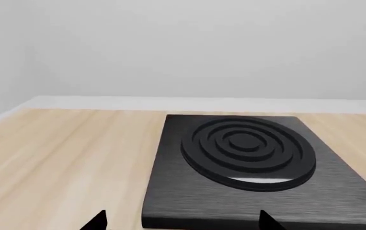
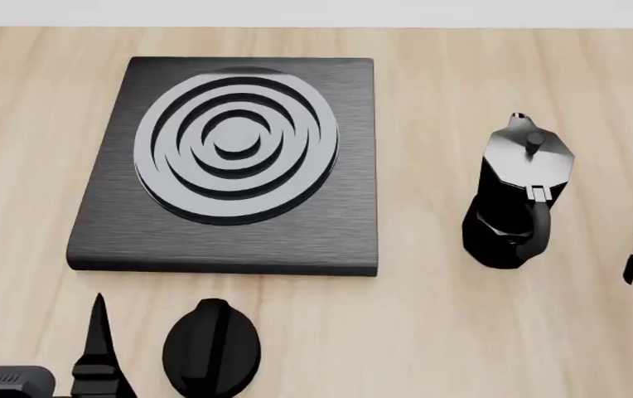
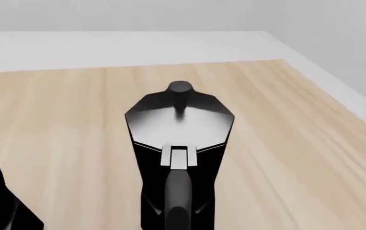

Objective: Put the right moka pot on the stove.

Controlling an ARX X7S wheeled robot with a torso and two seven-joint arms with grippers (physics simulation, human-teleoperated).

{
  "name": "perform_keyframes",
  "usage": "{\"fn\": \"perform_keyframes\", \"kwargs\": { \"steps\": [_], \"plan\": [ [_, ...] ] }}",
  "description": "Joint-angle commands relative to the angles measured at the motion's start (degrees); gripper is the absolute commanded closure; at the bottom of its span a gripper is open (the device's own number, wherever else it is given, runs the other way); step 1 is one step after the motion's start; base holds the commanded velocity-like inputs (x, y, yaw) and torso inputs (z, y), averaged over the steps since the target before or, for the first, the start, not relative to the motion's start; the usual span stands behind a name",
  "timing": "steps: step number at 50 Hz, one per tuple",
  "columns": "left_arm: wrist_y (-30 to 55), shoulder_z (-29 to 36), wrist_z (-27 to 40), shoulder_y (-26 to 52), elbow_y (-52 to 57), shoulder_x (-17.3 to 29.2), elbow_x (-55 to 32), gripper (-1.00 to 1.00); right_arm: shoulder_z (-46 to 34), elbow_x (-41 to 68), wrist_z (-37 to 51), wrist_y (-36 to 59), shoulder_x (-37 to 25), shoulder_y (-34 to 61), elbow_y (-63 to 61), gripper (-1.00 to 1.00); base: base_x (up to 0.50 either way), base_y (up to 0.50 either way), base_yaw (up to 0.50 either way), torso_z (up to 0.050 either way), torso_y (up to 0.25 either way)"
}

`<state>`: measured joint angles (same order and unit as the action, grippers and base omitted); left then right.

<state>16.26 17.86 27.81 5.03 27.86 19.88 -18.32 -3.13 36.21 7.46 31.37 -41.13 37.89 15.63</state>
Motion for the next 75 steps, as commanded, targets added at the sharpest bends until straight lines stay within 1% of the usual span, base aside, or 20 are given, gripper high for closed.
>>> {"fn": "perform_keyframes", "kwargs": {
  "steps": [1, 2, 3, 8, 15, 23, 25, 28, 35, 41, 42, 55, 57, 58, 61, 67, 69, 70, 72, 75],
  "plan": [
    [0.09, 0.26, 0.18, 0.1, 0.01, 0.14, -0.02, -1.0, 2.9, 1.43, 2.59, 3.43, -2.96, -1.52, -11.5, 1.0, 0.0, 0.0, 0.0, 0.0, 0.0],
    [1.21, -0.08, 0.64, 0.47, 0.61, 0.14, -0.5, -1.0, 3.97, 2.83, 3.26, 4.69, -3.45, -1.79, -13.67, 1.0, 0.0, 0.0, 0.0, 0.0, 0.0],
    [0.17, 0.12, 0.45, 0.07, -0.25, -0.01, -0.13, -1.0, 4.7, 3.39, 4.0, 5.19, -3.76, -2.19, -15.12, 1.0, 0.0, 0.0, 0.0, 0.0, 0.0],
    [1.43, 0.03, 0.42, 0.63, 0.48, 0.28, -0.92, -1.0, 8.39, 6.82, 7.14, 8.36, -6.04, -5.86, -24.09, 1.0, 0.0, 0.0, 0.0, 0.0, 0.0],
    [1.35, 0.21, 0.45, 0.6, 0.2, 0.37, -0.89, -1.0, 13.69, 10.54, 10.6, 11.27, -7.85, -9.51, -30.57, 1.0, 0.0, 0.0, 0.0, 0.0, 0.002],
    [0.25, 0.5, 0.38, 0.3, -0.63, 0.36, -0.4, -1.0, 22.47, 14.13, 13.26, 12.28, -8.84, -17.68, -37.96, 1.0, 0.0, 0.0, 0.0, 0.0, 0.0],
    [1.91, 0.35, 0.66, 0.91, 0.44, 0.59, -1.06, -1.0, 24.49, 14.71, 14.03, 12.89, -9.19, -20.09, -40.45, 1.0, 0.0, 0.0, 0.0, 0.0, 0.0],
    [0.58, 0.58, 0.5, 0.41, -0.6, 0.42, -0.53, -1.0, 28.2, 15.97, 14.93, 13.71, -8.92, -24.68, -44.68, 1.0, 0.0, 0.0, 0.0, 0.0, 0.0],
    [-0.18, 0.78, 0.58, 0.1, -0.98, 0.42, -0.18, -1.0, 34.62, 16.34, 15.74, 12.66, -7.26, -30.48, -50.26, 1.0, 0.0, 0.0, 0.0, 0.0, 0.001],
    [1.51, 0.64, 1.05, 0.73, 0.13, 0.67, -0.77, -1.0, 41.53, 18.99, 15.42, 13.71, -6.0, -37.43, -58.21, 1.0, 0.0, 0.0, 0.0, 0.0, 0.0],
    [0.59, 0.84, 0.86, 0.39, -0.52, 0.6, -0.38, -1.0, 42.4, 19.58, 15.11, 13.95, -5.76, -38.58, -59.37, 1.0, 0.0, 0.0, 0.0, 0.0, 0.0],
    [1.37, 0.82, 0.98, 0.85, -0.18, 0.88, -1.03, -1.0, 47.85, 20.52, 15.76, 14.58, -2.83, -45.59, -67.44, 1.0, 0.0, 0.0, 0.0, 0.0, 0.001],
    [1.28, 0.71, 0.89, 0.82, -0.19, 0.88, -1.33, -1.0, 48.87, 20.81, 14.63, 14.31, -2.37, -47.25, -68.9, 1.0, 0.0, 0.0, 0.0, 0.0, 0.005],
    [1.25, 0.74, 0.9, 0.8, -0.21, 0.88, -1.32, -1.0, 50.2, 22.92, 13.66, 13.96, -2.04, -47.8, -69.55, 1.0, 0.0, 0.0, 0.0, 0.0, 0.0],
    [1.94, 1.13, 0.96, 1.23, -0.37, 0.95, -1.12, -1.0, 51.4, 23.14, 14.96, 14.19, -1.54, -48.39, -70.73, 1.0, 0.0, 0.0, 0.0, 0.0, 0.0],
    [1.41, 1.29, 1.08, 1.08, -0.81, 0.92, -0.79, -1.0, 49.95, 21.38, 13.0, 12.89, 0.24, -50.52, -72.75, 1.0, 0.0, 0.0, 0.0, 0.0, 0.0],
    [1.03, 1.36, 1.05, 0.93, -1.1, 0.91, -0.63, -1.0, 50.44, 24.66, 10.74, 12.03, 0.48, -51.32, -73.05, 1.0, 0.0, 0.0, 0.0, 0.0, 0.0],
    [0.75, 1.3, 0.96, 0.82, -1.31, 0.87, -0.74, -1.0, 50.11, 23.13, 11.27, 12.3, -0.16, -51.32, -73.68, 1.0, 0.0, 0.0, 0.0, 0.0, 0.01],
    [2.01, 1.14, 1.28, 1.25, -0.35, 1.05, -1.21, -1.0, 50.47, 24.78, 11.91, 12.24, -0.52, -50.81, -73.48, 1.0, 0.0, 0.0, 0.0, 0.0, 0.0],
    [1.61, 1.24, 1.46, 0.99, -0.35, 1.04, -0.9, -1.0, 49.04, 23.72, 11.89, 11.95, -0.34, -50.76, -73.67, 1.0, 0.0, 0.0, 0.0, 0.0, 0.0]
  ]
}}
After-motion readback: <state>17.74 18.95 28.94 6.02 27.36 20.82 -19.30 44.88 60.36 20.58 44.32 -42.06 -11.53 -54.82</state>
